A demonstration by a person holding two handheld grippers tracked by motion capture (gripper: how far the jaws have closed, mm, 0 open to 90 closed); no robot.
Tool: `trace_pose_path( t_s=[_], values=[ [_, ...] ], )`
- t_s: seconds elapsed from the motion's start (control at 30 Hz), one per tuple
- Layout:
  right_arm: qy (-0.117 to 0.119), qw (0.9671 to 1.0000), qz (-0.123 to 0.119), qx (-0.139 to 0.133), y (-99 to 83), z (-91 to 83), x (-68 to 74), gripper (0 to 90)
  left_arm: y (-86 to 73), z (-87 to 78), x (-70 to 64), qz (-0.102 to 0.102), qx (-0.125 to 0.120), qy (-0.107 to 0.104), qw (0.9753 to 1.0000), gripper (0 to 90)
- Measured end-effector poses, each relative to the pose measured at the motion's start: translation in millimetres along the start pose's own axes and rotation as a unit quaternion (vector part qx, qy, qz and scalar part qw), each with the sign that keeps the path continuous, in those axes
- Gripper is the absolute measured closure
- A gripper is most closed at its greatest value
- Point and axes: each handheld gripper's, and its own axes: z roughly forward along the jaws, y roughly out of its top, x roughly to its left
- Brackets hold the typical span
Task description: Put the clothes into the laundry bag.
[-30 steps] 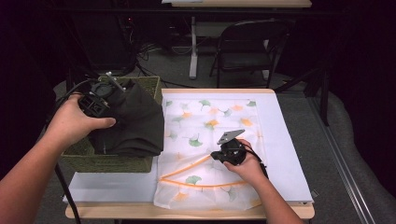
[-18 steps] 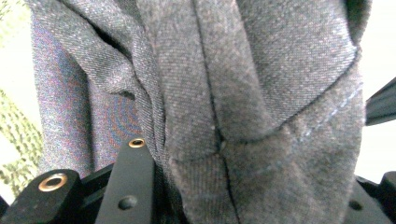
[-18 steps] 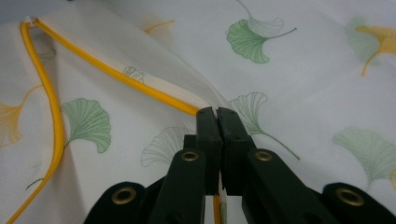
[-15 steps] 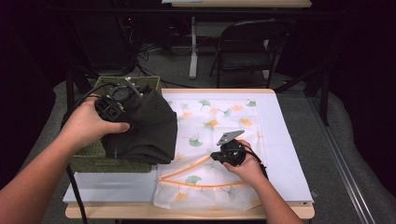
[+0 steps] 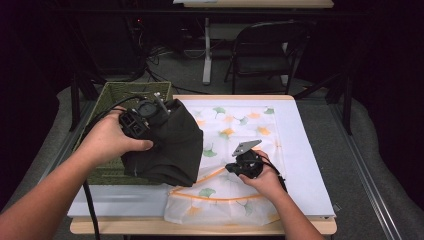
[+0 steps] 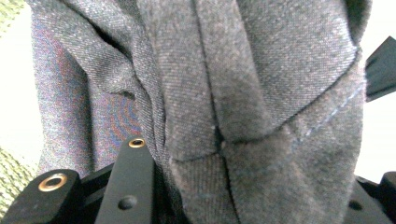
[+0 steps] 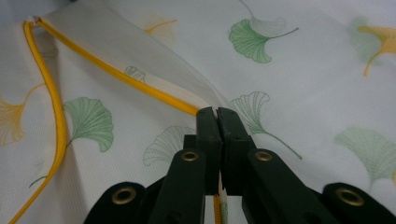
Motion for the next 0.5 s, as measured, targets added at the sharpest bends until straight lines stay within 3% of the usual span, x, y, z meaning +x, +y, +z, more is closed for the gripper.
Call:
trace_pose_path(
  t_s=[0.27,0.3,0.5],
  values=[
    [0.0,1.0,0.009,0.001,-0.2,-0.1,0.2,88.4,4.1,7.9,-8.6,0.017,0.009,-0.004,0.9998,60.1],
    [0.002,1.0,-0.002,-0.001,0.0,0.6,-1.5,88.4,4.6,8.6,-9.7,0.019,0.01,-0.004,0.9998,60.1],
    [0.001,1.0,0.003,0.0,-0.2,1.6,-2.0,88.4,9.5,15.5,-17.6,0.029,0.011,-0.009,0.9995,60.1]
  ],
)
